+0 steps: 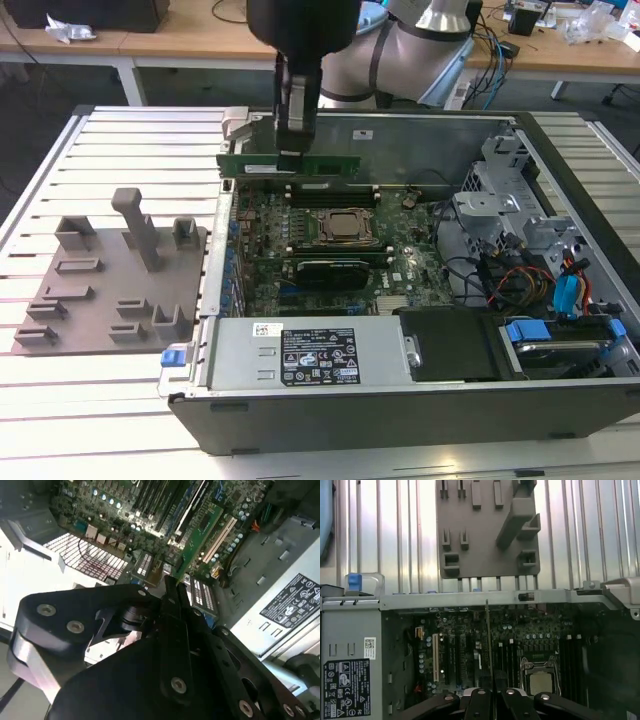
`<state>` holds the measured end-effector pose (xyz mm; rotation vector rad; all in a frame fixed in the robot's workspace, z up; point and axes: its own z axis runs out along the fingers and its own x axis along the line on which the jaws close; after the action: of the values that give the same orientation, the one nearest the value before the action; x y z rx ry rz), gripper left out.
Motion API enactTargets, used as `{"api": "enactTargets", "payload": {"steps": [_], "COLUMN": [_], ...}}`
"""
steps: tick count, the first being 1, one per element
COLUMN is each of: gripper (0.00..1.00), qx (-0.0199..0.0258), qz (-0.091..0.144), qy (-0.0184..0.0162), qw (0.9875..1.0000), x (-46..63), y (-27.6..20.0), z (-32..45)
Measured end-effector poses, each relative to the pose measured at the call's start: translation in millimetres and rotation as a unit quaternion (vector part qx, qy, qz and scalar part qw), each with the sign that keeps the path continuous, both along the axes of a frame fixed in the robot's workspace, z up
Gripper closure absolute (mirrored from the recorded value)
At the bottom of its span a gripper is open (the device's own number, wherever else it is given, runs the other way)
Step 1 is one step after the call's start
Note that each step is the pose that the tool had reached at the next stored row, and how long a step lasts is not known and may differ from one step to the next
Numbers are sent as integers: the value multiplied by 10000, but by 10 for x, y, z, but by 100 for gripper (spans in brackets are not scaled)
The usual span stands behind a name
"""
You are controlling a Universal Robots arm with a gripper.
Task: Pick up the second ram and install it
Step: 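Pick up the second ram and move it above second insertion slot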
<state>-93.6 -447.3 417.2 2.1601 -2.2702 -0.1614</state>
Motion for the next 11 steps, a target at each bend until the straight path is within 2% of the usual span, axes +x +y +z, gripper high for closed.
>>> {"api": "enactTargets", "payload": {"steps": [2,4,6,10,11], "gripper": [86,86,86,86,86], "qx": [0,-1,-1,-1,-1], "qz": [-100,-127,-135,-134,-135], "qy": [27,56,84,110,123], "qw": [9999,9999,9999,9998,9998], "x": [146,264,386,502,565], "y": [8,29,81,179,234], "z": [-102,-171,-251,-338,-384]}}
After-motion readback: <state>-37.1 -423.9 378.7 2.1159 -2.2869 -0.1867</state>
